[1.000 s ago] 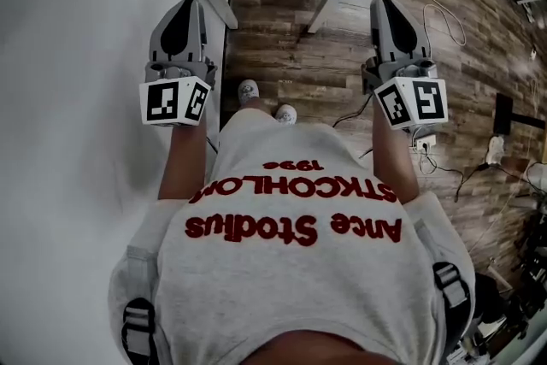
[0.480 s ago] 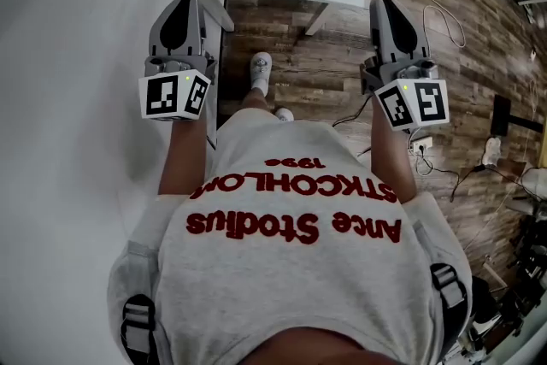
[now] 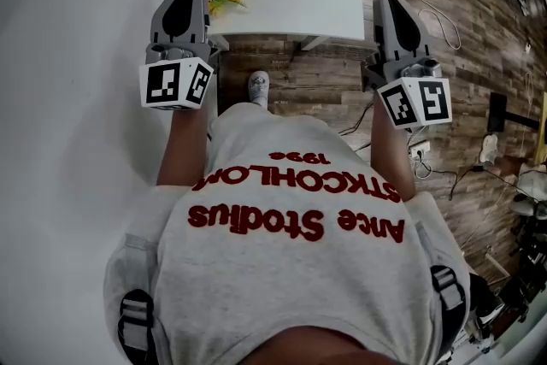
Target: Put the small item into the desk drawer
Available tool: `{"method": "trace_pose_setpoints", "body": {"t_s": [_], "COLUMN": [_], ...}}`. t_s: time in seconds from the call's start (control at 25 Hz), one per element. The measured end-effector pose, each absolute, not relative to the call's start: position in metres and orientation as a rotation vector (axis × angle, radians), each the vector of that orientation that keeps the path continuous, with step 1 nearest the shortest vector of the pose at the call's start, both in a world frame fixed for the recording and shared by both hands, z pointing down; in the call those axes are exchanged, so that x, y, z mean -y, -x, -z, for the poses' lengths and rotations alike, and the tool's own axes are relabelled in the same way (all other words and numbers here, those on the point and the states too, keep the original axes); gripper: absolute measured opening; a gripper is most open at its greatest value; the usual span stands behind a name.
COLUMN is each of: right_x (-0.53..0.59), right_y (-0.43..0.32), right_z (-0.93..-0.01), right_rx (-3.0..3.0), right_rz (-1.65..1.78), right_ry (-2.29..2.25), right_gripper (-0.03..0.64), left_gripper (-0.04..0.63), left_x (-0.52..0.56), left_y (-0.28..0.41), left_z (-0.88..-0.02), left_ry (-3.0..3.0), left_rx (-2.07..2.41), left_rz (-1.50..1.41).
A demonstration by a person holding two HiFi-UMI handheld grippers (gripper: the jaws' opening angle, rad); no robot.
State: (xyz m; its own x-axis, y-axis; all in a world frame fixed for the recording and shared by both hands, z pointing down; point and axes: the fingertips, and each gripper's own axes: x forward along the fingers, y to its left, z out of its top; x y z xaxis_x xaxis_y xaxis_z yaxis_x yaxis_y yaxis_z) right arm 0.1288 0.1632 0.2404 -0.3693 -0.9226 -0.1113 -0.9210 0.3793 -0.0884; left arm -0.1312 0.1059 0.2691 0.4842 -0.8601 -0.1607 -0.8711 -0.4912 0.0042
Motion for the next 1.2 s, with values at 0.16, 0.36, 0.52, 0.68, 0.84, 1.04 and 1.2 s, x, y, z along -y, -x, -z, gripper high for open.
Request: {"method": "trace_pose_setpoints", "body": {"t_s": [0.16,0.36,0.52,0.68,0.84,1.04,1.2], "right_x": [-0.127,-0.081,-0.053,-0.043,-0.038,-0.017,0.009], "right_y": [-0.121,-0.103,-0.091,-0.083,-0.082,-0.078,-0.083], "right_z": [-0.237,-0.231,-0.221,-0.221,-0.223,-0.223,-0.218], "right_rx": [-2.471,-2.473,-2.466,-2.480,-2.492,-2.520,-2.533], "right_rz": [0.019,0.031,0.050,0.080,0.114,0.127,0.115], "right_ry": [1.690,1.694,1.693,1.712,1.718,1.661,1.619], "right_gripper": [0.006,0.006,0.006,0.006,0.006,0.006,0.006], "left_gripper": [0.007,0.008,0.007,0.008,0.007,0.008,0.008], "left_x": [-0.063,-0.015,0.016,0.028,0.029,0.041,0.056], "left_y": [0.130,0.134,0.138,0.146,0.153,0.158,0.157], "left_z": [-0.261,-0.248,-0.241,-0.243,-0.248,-0.247,-0.239], "left_ry": [2.656,2.677,2.690,2.706,2.722,2.700,2.666], "left_rx": [-1.501,-1.460,-1.452,-1.474,-1.504,-1.537,-1.551], "left_rz": [-0.227,-0.239,-0.245,-0.233,-0.204,-0.182,-0.166]}}
